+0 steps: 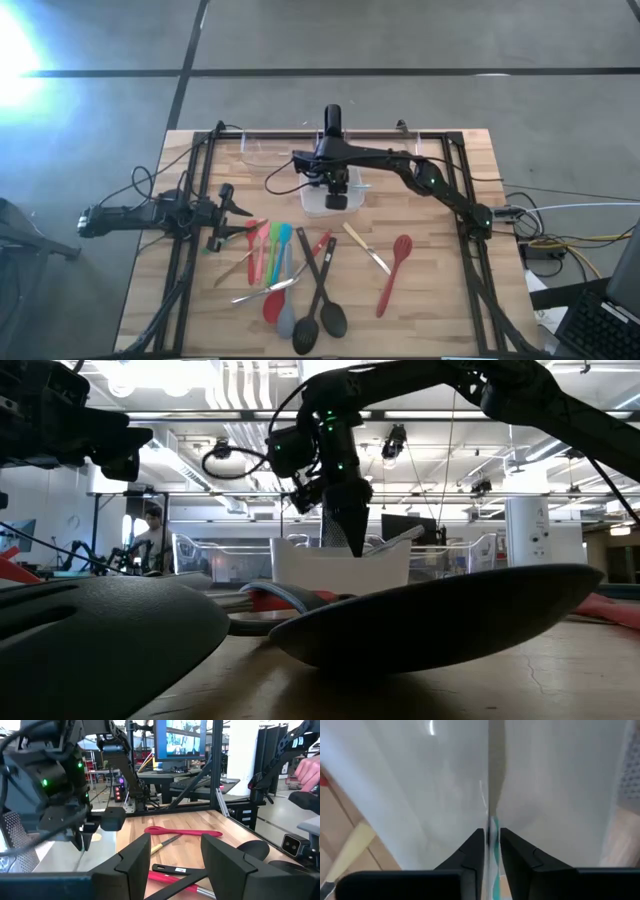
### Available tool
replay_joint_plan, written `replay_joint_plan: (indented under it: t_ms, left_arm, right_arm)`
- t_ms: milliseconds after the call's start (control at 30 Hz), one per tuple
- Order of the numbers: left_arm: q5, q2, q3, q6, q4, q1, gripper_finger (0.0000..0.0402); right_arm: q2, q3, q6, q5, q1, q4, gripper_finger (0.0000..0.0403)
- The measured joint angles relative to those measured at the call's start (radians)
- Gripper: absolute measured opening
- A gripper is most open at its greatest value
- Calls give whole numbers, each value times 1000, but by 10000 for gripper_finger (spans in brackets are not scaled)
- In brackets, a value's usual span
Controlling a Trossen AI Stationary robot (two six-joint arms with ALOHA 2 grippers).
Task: Pick & Place Kitchen Items
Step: Put the green patterned table knife into the white bin, then adjust the white bin
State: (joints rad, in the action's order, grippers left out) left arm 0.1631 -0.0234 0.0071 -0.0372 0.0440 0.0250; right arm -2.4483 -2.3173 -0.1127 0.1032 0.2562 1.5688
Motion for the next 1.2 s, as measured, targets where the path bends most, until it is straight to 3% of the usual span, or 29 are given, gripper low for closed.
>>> replay_joint_plan:
  t_ms: [333,433,667,900,1200]
  left_arm:
    - [0,0,0,0,0,0,179]
    - [0,0,0,0,0,0,179]
    - [0,0,0,0,0,0,179]
    - [0,0,0,0,0,0,179]
    - [0,0,0,0,0,0,179]
  right_arm:
    - [75,-31,17,-6,-3,2,115]
    - [119,-32,50,-74,-16,-8,117]
    - [141,-31,-18,-303,-117,-185,90]
    - [136,25,-87,-315,-201,-289,62]
    - [134,180,-74,-315,-183,-456,34]
